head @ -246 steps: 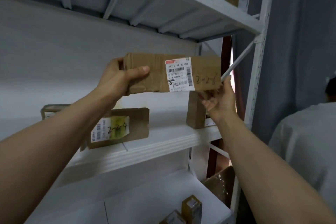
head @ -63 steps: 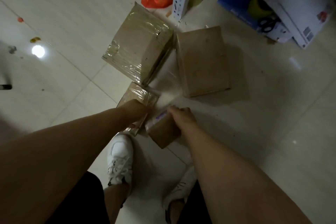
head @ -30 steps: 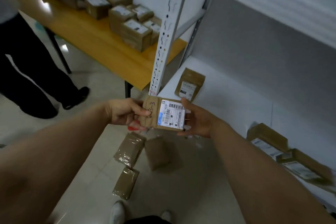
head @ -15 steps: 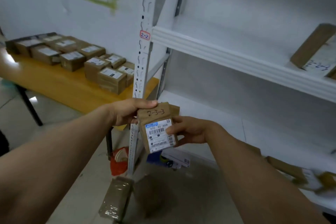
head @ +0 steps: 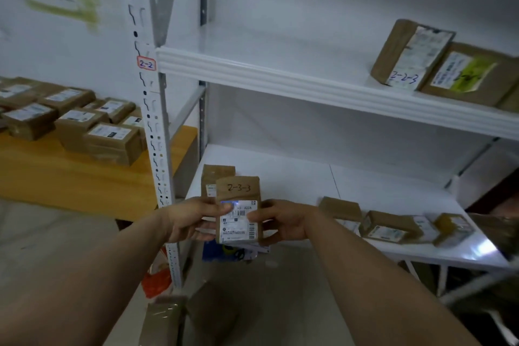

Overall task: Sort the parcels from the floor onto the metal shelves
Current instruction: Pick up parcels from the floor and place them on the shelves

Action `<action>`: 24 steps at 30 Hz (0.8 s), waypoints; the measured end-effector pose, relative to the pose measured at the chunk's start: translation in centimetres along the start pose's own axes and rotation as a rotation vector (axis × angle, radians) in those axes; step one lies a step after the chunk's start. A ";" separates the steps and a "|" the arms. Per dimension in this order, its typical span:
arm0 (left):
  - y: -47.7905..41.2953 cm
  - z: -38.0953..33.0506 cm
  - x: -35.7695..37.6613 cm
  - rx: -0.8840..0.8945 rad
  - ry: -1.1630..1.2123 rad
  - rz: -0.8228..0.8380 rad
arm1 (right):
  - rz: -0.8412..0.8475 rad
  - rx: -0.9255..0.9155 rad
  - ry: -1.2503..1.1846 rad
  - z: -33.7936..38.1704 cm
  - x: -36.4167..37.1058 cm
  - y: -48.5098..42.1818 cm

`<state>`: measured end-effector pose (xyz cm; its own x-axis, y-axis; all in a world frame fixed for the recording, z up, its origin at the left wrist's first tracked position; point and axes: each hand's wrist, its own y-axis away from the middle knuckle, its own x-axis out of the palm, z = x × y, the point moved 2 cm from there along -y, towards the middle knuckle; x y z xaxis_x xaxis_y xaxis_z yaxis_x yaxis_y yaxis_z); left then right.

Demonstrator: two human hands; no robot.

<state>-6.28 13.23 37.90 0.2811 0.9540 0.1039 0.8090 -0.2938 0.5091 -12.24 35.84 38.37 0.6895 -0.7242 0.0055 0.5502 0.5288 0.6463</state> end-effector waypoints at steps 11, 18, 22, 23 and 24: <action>-5.0 2.7 4.2 -0.079 -0.158 -0.093 | -0.211 -0.063 -0.017 -4.3 -2.5 -0.2; -10.7 3.4 8.0 -0.130 -0.234 -0.096 | -0.219 0.005 0.288 -6.0 -8.1 -1.8; -15.3 1.6 10.4 -0.101 -0.302 -0.203 | -0.325 -0.024 0.561 -5.3 -13.1 -3.2; -16.6 1.0 10.9 -0.092 -0.309 -0.244 | -0.370 -0.034 0.608 -5.1 -14.5 -3.5; -17.8 0.4 11.4 -0.078 -0.317 -0.270 | -0.412 -0.047 0.641 -4.9 -15.8 -3.9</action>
<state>-17.26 29.32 29.71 0.2190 0.9272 -0.3038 0.8373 -0.0187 0.5464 -22.94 47.38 32.09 0.5550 -0.4756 -0.6824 0.8316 0.3001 0.4673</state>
